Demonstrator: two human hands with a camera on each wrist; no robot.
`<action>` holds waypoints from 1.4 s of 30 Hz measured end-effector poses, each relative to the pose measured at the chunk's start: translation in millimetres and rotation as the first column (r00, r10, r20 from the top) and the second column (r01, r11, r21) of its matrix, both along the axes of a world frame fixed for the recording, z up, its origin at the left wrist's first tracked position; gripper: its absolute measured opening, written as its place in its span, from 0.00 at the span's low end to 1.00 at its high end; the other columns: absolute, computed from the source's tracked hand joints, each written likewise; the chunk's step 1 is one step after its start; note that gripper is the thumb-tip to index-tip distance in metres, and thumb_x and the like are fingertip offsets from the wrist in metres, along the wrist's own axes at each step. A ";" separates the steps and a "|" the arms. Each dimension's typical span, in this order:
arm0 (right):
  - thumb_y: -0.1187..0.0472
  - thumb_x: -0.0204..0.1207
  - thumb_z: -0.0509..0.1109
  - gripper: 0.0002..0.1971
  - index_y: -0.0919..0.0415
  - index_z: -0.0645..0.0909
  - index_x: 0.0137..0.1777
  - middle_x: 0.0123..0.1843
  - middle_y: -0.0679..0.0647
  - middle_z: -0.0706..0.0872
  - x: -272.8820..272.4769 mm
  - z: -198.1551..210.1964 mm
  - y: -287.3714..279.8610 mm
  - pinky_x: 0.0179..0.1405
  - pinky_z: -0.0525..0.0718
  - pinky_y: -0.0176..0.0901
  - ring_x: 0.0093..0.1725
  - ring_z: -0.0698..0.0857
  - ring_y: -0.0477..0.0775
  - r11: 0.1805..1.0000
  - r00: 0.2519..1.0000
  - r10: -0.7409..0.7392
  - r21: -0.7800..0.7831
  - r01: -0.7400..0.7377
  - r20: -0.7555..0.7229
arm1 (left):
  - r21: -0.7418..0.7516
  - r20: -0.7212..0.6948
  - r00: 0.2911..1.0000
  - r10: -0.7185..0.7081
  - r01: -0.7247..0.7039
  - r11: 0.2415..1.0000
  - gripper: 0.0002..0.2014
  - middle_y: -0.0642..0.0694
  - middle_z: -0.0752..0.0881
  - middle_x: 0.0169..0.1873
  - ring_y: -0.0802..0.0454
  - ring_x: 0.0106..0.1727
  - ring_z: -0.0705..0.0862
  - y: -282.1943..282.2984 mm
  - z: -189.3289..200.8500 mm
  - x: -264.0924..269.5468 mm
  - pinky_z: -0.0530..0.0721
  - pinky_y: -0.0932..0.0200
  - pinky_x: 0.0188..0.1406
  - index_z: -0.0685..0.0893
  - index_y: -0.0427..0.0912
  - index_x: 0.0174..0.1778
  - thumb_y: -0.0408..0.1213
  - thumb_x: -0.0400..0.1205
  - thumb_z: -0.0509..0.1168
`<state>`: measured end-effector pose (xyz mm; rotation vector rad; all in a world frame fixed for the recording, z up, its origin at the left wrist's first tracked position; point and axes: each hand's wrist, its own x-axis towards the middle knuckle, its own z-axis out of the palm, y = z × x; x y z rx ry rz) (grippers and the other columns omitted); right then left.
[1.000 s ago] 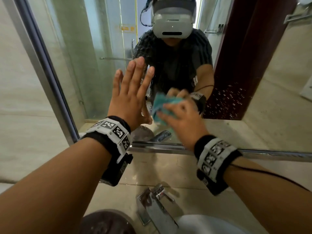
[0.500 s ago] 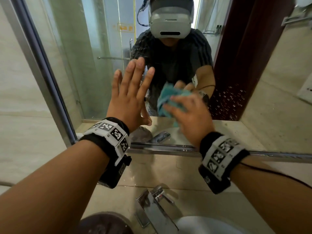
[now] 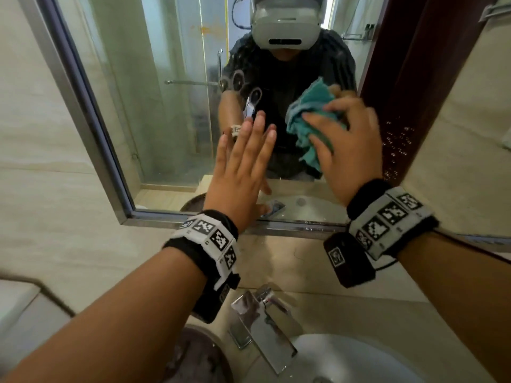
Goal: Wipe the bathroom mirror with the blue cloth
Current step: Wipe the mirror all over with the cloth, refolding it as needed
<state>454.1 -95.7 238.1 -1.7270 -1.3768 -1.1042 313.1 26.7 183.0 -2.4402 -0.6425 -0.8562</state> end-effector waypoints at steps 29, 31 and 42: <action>0.65 0.50 0.86 0.22 0.59 0.89 0.47 0.52 0.61 0.86 22.3 -123.9 -55.8 0.37 0.87 0.55 0.42 0.84 0.63 0.805 0.988 -0.045 -0.581 0.125 0.150 | 0.050 0.008 0.995 0.097 -0.097 0.994 0.71 0.37 0.34 0.79 0.39 0.81 0.37 12.0 -25.1 16.6 0.36 0.39 0.78 0.28 0.39 0.79 0.68 0.60 0.73; 0.64 0.65 0.77 0.10 0.62 0.88 0.47 0.51 0.62 0.86 4.9 -124.5 -33.8 0.37 0.86 0.53 0.40 0.83 0.62 0.808 0.985 0.026 -0.583 0.079 0.170 | 0.042 0.008 0.996 0.084 -0.084 0.996 0.69 0.39 0.37 0.80 0.39 0.81 0.38 11.7 -24.5 15.8 0.38 0.39 0.78 0.31 0.40 0.80 0.65 0.61 0.74; 0.66 0.58 0.83 0.19 0.58 0.88 0.51 0.54 0.60 0.85 36.3 -124.1 -69.0 0.40 0.85 0.52 0.42 0.82 0.61 0.747 0.987 -0.028 -0.652 0.126 0.159 | -0.068 0.005 1.000 0.009 -0.009 0.998 0.67 0.32 0.47 0.82 0.35 0.82 0.44 1.4 -18.0 10.6 0.41 0.34 0.78 0.39 0.39 0.82 0.56 0.59 0.80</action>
